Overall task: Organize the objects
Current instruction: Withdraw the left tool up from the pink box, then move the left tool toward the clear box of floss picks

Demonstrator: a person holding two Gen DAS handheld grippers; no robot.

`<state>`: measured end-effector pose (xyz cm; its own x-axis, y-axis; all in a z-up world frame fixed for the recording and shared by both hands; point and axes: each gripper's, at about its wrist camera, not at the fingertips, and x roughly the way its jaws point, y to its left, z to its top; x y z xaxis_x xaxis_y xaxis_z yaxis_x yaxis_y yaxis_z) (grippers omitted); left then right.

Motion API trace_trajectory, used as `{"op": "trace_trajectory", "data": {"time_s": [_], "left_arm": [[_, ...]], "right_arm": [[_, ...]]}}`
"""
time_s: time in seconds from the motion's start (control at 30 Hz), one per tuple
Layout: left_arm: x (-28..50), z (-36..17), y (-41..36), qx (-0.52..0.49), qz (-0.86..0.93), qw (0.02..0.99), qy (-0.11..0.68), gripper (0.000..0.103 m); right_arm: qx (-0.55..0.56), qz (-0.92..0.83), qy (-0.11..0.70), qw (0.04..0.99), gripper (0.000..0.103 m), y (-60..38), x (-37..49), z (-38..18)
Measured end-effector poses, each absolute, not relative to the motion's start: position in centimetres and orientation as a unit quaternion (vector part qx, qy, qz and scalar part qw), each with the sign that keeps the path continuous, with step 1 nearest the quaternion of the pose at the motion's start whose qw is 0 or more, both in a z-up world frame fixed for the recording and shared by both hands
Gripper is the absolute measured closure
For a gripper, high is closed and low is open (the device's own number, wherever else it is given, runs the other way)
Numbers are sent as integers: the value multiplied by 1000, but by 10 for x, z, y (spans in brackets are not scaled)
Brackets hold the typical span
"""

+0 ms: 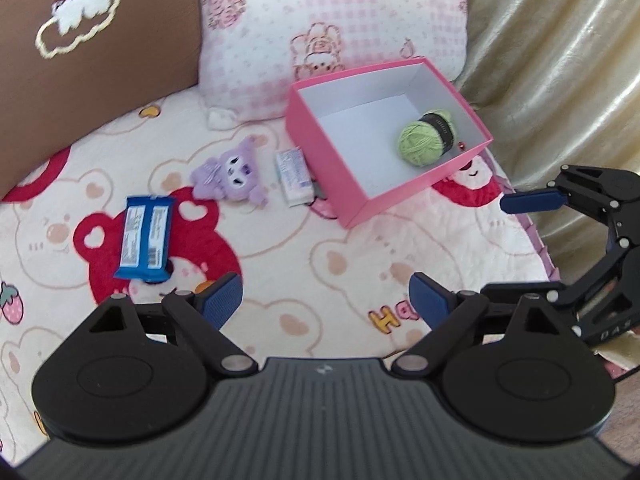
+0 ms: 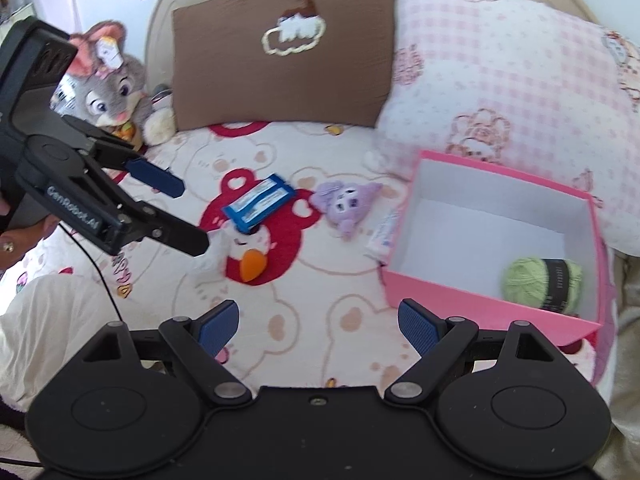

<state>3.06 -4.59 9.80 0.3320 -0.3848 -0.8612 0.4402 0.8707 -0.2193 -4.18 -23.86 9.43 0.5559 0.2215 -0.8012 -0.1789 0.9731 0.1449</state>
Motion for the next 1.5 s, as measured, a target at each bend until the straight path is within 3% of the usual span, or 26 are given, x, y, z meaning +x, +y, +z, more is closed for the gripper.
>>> {"op": "trace_trajectory", "data": {"time_s": [0.53,1.5], "left_arm": [[16,61,14,-1,-260,810,526,12],[51,-53,116,-99,-227,803,543,14]], "right_arm": [[16,181,499,847,13,-168,-10,62],[-89,263,458,844,14,-51,50,-12]]}}
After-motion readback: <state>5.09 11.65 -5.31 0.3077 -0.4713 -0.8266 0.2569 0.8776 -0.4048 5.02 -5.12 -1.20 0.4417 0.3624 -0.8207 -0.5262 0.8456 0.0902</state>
